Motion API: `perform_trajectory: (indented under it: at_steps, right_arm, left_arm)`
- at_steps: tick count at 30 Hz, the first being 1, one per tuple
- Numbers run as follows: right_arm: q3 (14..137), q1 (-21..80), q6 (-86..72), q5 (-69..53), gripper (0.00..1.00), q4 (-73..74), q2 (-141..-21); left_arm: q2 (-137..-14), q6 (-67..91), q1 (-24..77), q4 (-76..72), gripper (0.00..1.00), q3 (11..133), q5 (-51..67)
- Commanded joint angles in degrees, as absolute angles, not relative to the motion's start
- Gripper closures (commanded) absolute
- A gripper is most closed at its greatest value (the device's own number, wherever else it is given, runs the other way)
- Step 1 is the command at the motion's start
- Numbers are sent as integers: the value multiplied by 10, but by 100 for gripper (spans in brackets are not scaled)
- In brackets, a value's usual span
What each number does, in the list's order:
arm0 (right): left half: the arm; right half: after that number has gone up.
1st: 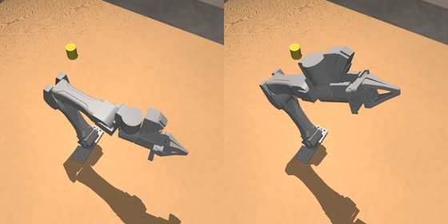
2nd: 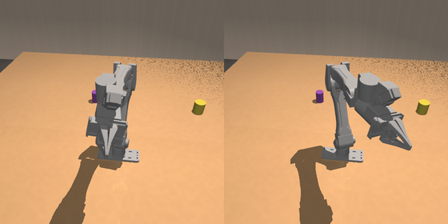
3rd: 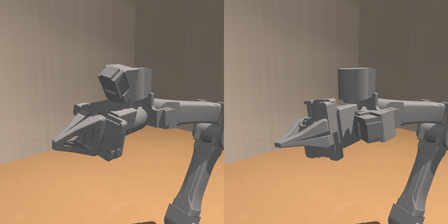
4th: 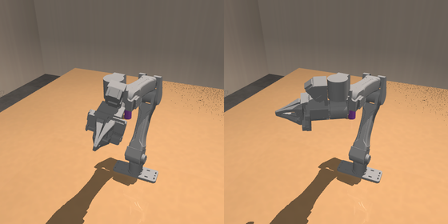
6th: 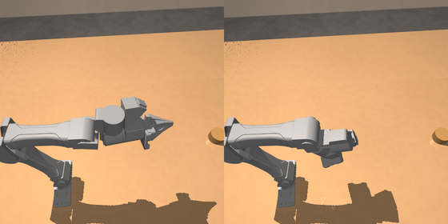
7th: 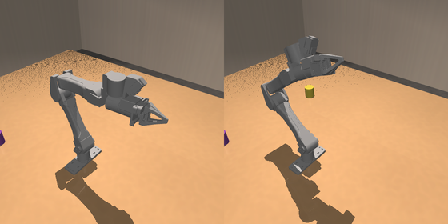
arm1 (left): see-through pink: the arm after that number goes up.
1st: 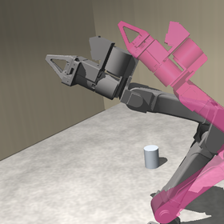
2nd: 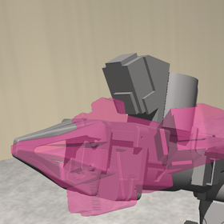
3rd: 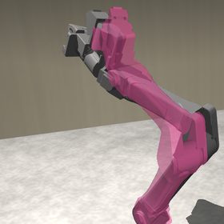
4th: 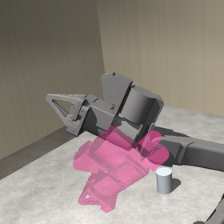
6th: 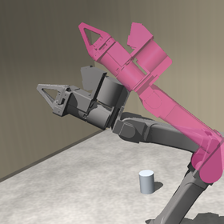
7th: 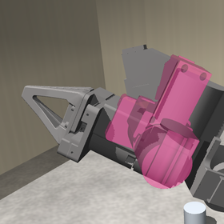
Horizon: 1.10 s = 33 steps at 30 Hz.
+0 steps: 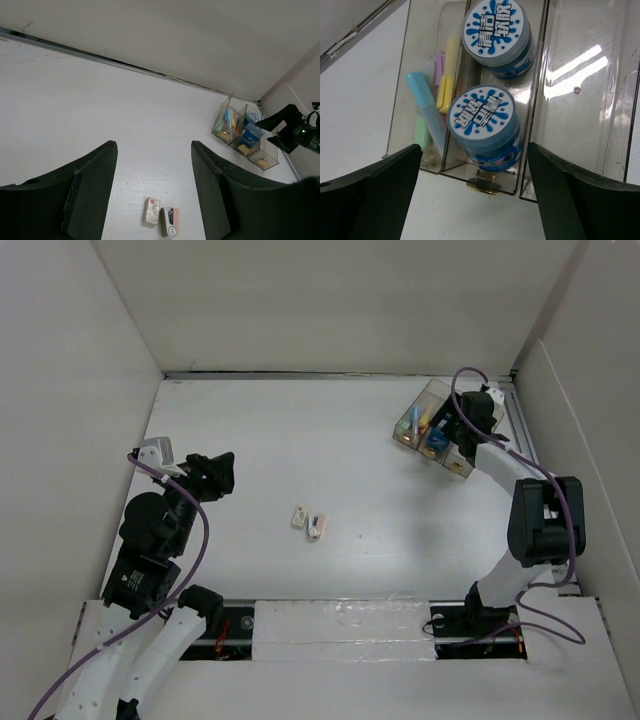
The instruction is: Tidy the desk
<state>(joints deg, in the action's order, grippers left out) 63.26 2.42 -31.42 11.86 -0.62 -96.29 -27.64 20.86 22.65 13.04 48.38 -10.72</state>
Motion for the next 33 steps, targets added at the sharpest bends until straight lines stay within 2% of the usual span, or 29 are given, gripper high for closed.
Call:
perform_trajectory:
  at_steps: [1, 4, 6, 8, 9, 10, 13, 14, 15, 17, 18, 20, 21, 24, 31, 32, 33]
  right_arm:
    - [665, 54, -305, 154, 7, -34, -926]
    - [667, 74, -294, 180, 0, -33, -899]
    - [664, 102, -287, 194, 0, -31, -873]
    - [655, 142, -286, 192, 23, -32, -853]
    - [637, 162, -289, 182, 53, -34, -833]
    - [623, 183, -291, 174, 68, -47, -822]
    - [566, 284, -298, 150, 100, -75, -805]
    - [552, 313, -298, 145, 100, -83, -807]
    - [542, 368, -300, 144, 100, -86, -816]
    - [533, 419, -301, 148, 78, -56, -834]
    - [536, 461, -303, 147, 53, -42, -844]
    - [538, 503, -311, 142, 33, -18, -874]
    - [538, 521, -314, 137, 19, -15, -885]
    - [547, 578, -325, 145, 9, -4, -933]
    - [599, 606, -339, 180, 10, 21, -1023]
    - [606, 606, -342, 187, 10, 27, -1031]
    - [620, 606, -345, 212, 16, 38, -1051]
  left_arm:
    - [-280, 202, 224, 104, 44, 482, -102]
    - [-281, 202, 224, 104, 44, 483, -102]
    - [-280, 202, 224, 104, 44, 483, -101]
    - [-280, 202, 224, 104, 44, 483, -100]
    - [-280, 202, 224, 103, 44, 483, -101]
    - [-281, 202, 224, 103, 44, 483, -100]
    - [-280, 202, 224, 104, 44, 482, -102]
    - [-280, 201, 224, 103, 45, 482, -103]
    - [-280, 201, 224, 103, 45, 482, -103]
    - [-282, 201, 224, 103, 45, 483, -100]
    - [-284, 201, 224, 104, 45, 483, -100]
    - [-286, 201, 224, 104, 45, 483, -99]
    - [-286, 202, 224, 104, 45, 483, -98]
    - [-285, 202, 224, 102, 45, 483, -102]
    - [-287, 201, 224, 104, 45, 483, -102]
    - [-287, 201, 224, 105, 45, 483, -103]
    - [-286, 201, 224, 104, 45, 483, -103]
